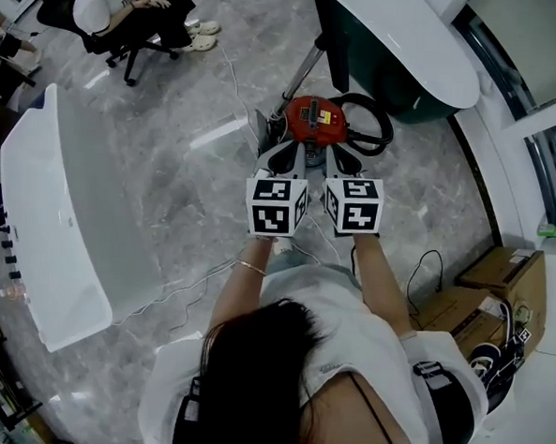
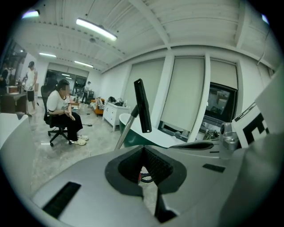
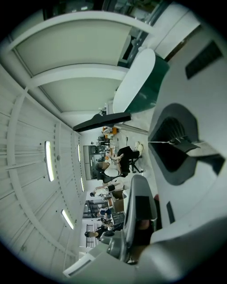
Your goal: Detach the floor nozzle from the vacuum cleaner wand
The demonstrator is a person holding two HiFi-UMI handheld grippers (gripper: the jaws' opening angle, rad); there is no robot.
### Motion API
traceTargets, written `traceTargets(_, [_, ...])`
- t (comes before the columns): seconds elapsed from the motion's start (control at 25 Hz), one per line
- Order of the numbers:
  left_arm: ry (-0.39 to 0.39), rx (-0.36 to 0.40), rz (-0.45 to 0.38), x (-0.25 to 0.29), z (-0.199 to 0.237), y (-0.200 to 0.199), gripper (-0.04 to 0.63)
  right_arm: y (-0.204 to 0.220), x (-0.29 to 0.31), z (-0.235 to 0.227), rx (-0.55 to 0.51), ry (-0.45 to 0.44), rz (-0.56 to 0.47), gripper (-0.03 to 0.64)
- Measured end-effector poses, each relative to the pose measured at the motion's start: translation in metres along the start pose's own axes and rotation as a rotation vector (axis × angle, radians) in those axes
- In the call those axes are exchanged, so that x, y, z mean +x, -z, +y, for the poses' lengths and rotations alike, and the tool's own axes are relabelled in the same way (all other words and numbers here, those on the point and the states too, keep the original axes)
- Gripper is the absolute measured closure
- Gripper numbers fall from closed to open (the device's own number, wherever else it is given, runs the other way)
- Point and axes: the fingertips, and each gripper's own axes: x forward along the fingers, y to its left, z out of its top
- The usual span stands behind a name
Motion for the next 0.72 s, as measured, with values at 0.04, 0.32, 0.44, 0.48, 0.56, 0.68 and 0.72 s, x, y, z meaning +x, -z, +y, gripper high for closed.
traceTargets(0.04, [0.006, 0.002, -0.004, 0.002, 0.002, -0.003, 0.594, 0.0, 0.003, 0.0, 0.007, 0.001, 0.003, 0.603])
traceTargets(0.32, [0.02, 0.026, 0.001, 0.009, 0.012, -0.006, 0.594, -0.001, 0.012, 0.0, 0.039, 0.019, 0.002, 0.603])
traceTargets(0.44, [0.026, 0.04, 0.001, 0.009, 0.014, -0.007, 0.594, -0.001, 0.012, -0.003, 0.053, 0.033, 0.0, 0.603])
traceTargets(0.48, [0.028, 0.043, 0.001, 0.01, 0.015, -0.008, 0.594, -0.002, 0.012, -0.003, 0.053, 0.034, -0.001, 0.603])
traceTargets(0.56, [0.035, 0.046, 0.005, 0.01, 0.015, -0.009, 0.594, -0.004, 0.012, -0.002, 0.053, 0.035, -0.001, 0.603])
traceTargets(0.68, [0.045, 0.049, 0.014, 0.01, 0.013, -0.007, 0.594, -0.005, 0.011, -0.003, 0.049, 0.043, -0.005, 0.603])
traceTargets(0.72, [0.044, 0.05, 0.013, 0.011, 0.013, -0.007, 0.594, -0.007, 0.011, -0.003, 0.045, 0.045, -0.009, 0.603])
